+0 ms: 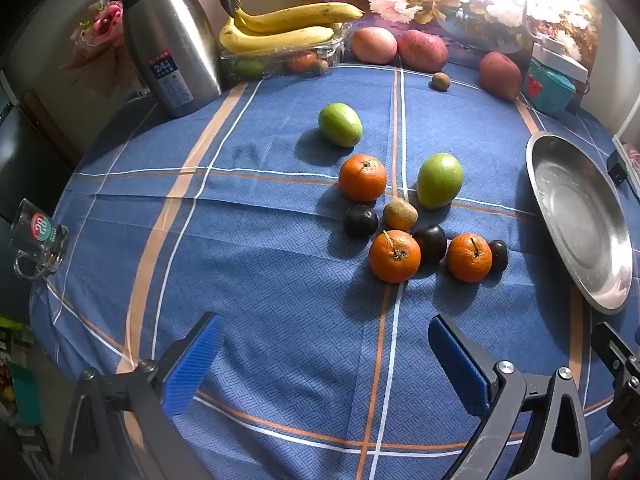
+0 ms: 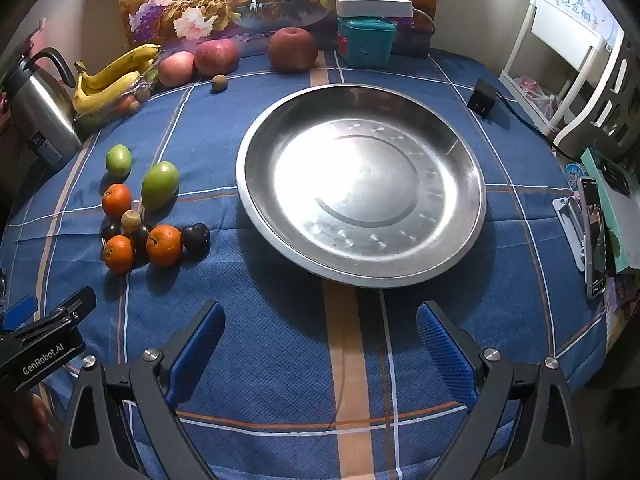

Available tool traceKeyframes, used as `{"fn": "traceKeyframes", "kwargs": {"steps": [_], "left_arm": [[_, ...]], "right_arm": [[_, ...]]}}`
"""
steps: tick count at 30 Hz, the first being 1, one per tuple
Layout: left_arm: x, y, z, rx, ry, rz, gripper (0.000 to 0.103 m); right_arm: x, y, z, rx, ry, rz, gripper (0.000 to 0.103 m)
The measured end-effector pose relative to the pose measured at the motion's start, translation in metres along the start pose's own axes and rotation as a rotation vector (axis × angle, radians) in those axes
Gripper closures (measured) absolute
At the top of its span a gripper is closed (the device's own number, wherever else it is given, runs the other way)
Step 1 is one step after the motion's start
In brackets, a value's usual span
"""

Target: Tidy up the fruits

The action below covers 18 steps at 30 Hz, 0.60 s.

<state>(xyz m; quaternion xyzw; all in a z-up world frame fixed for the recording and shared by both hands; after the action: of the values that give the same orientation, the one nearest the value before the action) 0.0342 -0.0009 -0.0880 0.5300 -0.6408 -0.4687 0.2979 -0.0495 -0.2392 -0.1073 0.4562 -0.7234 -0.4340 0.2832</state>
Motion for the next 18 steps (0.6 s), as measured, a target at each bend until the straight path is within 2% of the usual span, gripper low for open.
{"fn": "traceKeyframes", "kwargs": {"steps": [18], "left_arm": [[0.0009, -0.0012, 0.0015, -0.006, 0.003, 0.004, 0.000]], "right_arm": [[0.0001, -0.0005, 0.0003, 0.002, -0.001, -0.003, 0.006]]}}
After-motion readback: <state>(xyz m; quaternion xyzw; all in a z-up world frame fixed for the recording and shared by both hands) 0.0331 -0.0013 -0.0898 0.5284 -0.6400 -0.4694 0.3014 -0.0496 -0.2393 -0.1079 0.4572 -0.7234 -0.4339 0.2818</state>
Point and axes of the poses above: each gripper's, at about its wrist camera, not at the fingertips, and y roughly against the way its jaws point, x to its right, z to its underside, the point moved 9 cm from there along -y, roughly the way its jaws point, and after that the axes turned 6 degrees about -y, right-handed, at the moved point
